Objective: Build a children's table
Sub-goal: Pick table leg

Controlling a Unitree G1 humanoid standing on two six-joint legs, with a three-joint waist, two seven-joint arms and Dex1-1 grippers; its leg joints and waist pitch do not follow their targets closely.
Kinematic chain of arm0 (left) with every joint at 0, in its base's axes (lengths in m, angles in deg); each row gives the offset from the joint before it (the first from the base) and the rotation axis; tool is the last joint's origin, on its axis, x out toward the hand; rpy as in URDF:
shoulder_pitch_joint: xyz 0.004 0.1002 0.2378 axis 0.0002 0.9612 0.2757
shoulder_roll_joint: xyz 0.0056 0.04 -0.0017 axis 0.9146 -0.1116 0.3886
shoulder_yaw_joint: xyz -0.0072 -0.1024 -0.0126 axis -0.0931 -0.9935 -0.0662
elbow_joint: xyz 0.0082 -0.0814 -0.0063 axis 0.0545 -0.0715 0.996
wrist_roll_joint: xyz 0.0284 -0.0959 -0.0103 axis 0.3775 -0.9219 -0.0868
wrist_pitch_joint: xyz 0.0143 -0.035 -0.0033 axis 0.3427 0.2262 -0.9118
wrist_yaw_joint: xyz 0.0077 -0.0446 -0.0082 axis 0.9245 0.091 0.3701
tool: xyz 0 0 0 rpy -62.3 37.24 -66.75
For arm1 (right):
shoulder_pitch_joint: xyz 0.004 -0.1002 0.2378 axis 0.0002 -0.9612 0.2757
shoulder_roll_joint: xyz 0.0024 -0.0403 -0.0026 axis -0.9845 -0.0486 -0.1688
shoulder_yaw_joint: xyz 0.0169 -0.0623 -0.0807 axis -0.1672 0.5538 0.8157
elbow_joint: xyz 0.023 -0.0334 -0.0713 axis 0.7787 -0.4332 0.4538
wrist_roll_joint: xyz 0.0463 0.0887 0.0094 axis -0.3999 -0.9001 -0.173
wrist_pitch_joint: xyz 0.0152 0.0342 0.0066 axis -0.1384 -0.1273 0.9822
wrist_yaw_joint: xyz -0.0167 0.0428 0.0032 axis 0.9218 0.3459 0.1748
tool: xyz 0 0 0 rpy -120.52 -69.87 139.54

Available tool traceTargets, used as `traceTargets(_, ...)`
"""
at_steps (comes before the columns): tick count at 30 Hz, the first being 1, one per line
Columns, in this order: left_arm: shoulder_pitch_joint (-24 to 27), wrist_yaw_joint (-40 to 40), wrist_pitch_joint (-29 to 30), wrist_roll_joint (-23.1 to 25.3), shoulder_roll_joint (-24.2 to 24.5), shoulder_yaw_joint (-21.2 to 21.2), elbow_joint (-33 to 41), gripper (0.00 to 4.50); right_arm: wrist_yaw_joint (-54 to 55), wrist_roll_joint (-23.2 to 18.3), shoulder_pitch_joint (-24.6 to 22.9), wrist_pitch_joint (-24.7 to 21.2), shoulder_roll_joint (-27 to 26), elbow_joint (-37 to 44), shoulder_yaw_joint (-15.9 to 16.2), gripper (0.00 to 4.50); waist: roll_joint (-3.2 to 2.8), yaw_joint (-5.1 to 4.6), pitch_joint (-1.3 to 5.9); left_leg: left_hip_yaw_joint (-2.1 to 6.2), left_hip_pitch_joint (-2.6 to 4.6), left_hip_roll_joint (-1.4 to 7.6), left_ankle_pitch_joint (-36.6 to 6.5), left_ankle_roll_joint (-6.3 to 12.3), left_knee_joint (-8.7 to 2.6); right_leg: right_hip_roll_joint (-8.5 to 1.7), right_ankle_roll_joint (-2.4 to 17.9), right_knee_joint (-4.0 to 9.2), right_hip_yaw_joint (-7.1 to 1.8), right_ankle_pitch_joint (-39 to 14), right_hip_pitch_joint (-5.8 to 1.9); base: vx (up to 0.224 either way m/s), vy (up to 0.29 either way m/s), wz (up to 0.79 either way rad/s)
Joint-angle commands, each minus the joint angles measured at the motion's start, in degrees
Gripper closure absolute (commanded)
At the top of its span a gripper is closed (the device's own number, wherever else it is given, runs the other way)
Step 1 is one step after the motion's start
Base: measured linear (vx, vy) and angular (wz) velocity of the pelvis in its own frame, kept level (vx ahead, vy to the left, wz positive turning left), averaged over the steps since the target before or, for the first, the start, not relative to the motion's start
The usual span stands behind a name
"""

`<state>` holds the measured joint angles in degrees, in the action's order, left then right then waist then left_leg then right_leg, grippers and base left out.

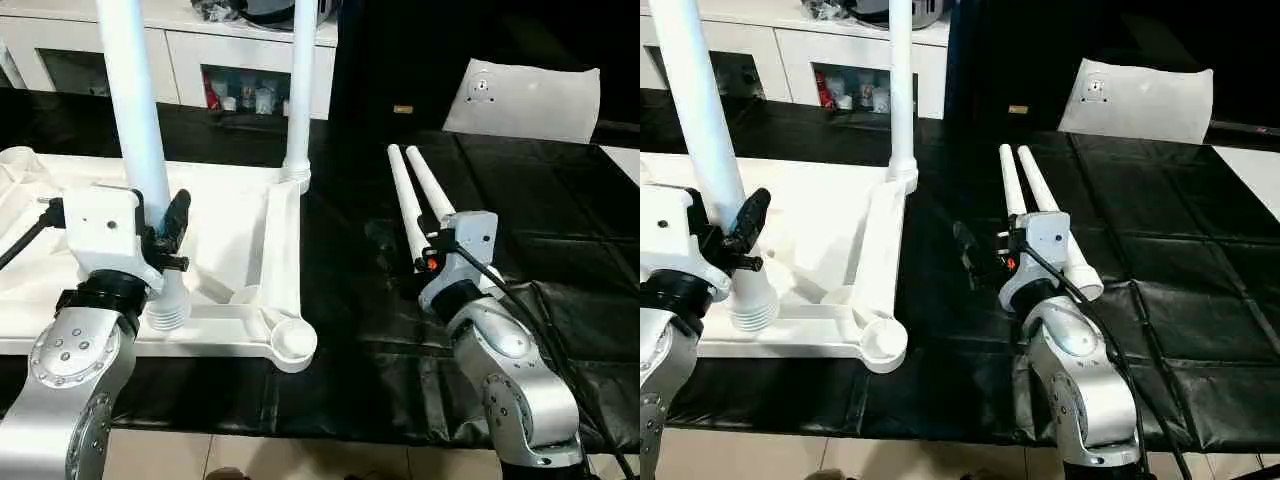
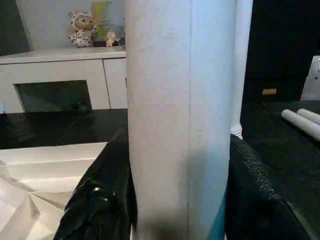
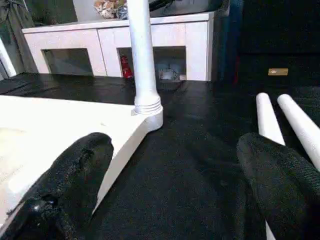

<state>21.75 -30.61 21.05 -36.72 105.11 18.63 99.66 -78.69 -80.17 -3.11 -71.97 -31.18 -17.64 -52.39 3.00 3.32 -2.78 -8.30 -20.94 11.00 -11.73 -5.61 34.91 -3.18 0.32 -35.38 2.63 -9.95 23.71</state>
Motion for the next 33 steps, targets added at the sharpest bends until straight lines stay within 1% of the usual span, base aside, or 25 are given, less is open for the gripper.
traceTargets(1, 0.25, 0.11, -0.3, -0.13, 0.01, -0.18, 0.47, 2.64, 0.47, 0.16, 0.75, -0.07, 0.08, -0.16, -0.2, 0.13, -0.88, -0.01, 3.09, -0.11, -0.05, 0.85, -11.77, -1.65, -4.39, -2.78, 2.58, 4.22, -2.2, -16.02, -2.72, 0.0, 0.0, 0.0)
traceTargets(8, 0.25, 0.11, -0.3, -0.13, 0.01, -0.18, 0.47, 2.64, 0.47, 0.16, 0.75, -0.07, 0.08, -0.16, -0.2, 0.13, -0.93, -0.01, 3.09, -0.1, -0.07, 0.88, -11.68, -1.69, -4.4, -2.75, 2.65, 4.19, -2.19, -15.72, -2.69, 0.0, 0.0, 0.0)
traceTargets(13, 0.25, 0.11, -0.3, -0.13, 0.01, -0.18, 0.47, 2.64, 0.47, 0.16, 0.75, -0.07, 0.08, -0.16, -0.2, 0.13, -0.86, 0.0, 3.13, -0.13, -0.1, 0.85, -11.36, -1.62, -4.35, -2.75, 2.56, 4.18, -2.2, -15.59, -2.73, 0.0, 0.0, 0.0)
traceTargets(23, 0.25, 0.11, -0.3, -0.13, 0.01, -0.18, 0.47, 2.64, 0.47, 0.16, 0.75, -0.07, 0.08, -0.16, -0.2, 0.13, -0.89, -0.01, 3.07, -0.1, -0.06, 0.85, -11.96, -1.64, -4.4, -2.76, 2.42, 4.26, -2.18, -16.49, -2.67, 0.0, 0.0, 0.0)
traceTargets(33, 0.25, 0.11, -0.3, -0.13, 0.01, -0.18, 0.47, 2.64, 0.47, 0.16, 0.75, -0.07, 0.08, -0.16, -0.2, 0.13, -0.9, -0.02, 3.1, -0.09, -0.09, 0.87, -11.61, -1.7, -4.41, -2.75, 2.68, 4.16, -2.18, -15.59, -2.73, 0.0, 0.0, 0.0)
